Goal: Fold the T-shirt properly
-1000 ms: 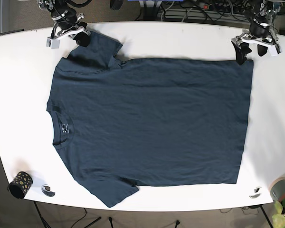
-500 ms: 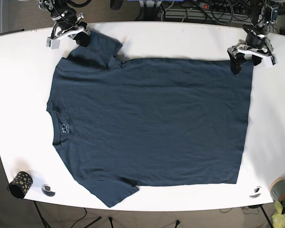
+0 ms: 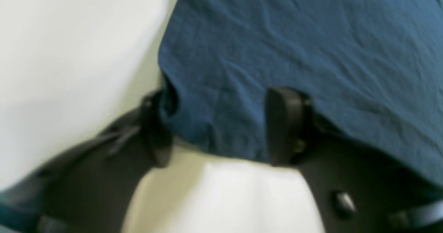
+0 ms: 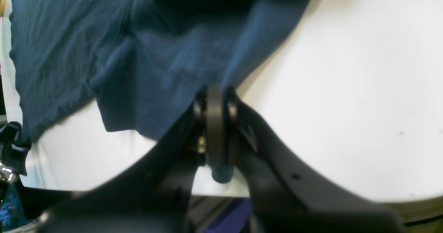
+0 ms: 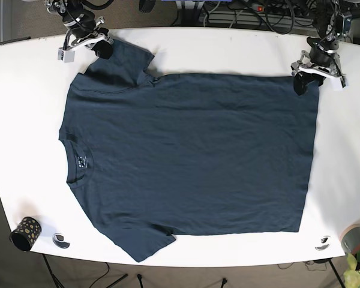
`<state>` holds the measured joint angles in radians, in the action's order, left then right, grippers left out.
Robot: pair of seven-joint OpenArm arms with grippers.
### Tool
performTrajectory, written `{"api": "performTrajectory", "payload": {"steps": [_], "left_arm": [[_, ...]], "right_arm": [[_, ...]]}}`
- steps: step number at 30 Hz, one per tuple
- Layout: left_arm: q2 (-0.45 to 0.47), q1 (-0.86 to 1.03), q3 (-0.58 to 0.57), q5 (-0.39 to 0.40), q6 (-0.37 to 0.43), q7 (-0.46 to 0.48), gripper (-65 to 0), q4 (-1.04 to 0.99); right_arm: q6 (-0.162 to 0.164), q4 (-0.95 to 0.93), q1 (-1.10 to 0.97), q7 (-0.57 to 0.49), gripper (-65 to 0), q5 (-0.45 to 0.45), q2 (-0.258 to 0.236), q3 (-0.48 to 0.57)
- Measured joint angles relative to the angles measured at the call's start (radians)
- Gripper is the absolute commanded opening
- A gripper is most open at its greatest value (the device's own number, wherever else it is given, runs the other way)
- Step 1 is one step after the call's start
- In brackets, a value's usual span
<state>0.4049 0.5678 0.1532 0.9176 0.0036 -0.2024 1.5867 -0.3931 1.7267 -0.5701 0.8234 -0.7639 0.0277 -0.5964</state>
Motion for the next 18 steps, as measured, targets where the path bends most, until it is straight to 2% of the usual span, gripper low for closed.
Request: {"api": "performTrajectory", "payload": {"steps": [6,15,18], "left_arm": [[-0.006,-0.019,0.000,0.004,-0.004,-0.015,-65.0,-0.037],[-0.033,-0.037,0.002,0.011,-0.008,-0.009,-65.0,-0.056],[-0.033,-0.029,0.000,0.003,0.000,-0.034,-65.0,-0.024]], "right_arm": [[0.000,0.000,0.000,0.000,-65.0,0.000,0.000,0.000],[0.000,0.001,0.000,0.001,-65.0,0.000,0.000,0.000],[0.001,0.025,-0.001,0.016,-65.0,0.010,0.000,0.000]]}}
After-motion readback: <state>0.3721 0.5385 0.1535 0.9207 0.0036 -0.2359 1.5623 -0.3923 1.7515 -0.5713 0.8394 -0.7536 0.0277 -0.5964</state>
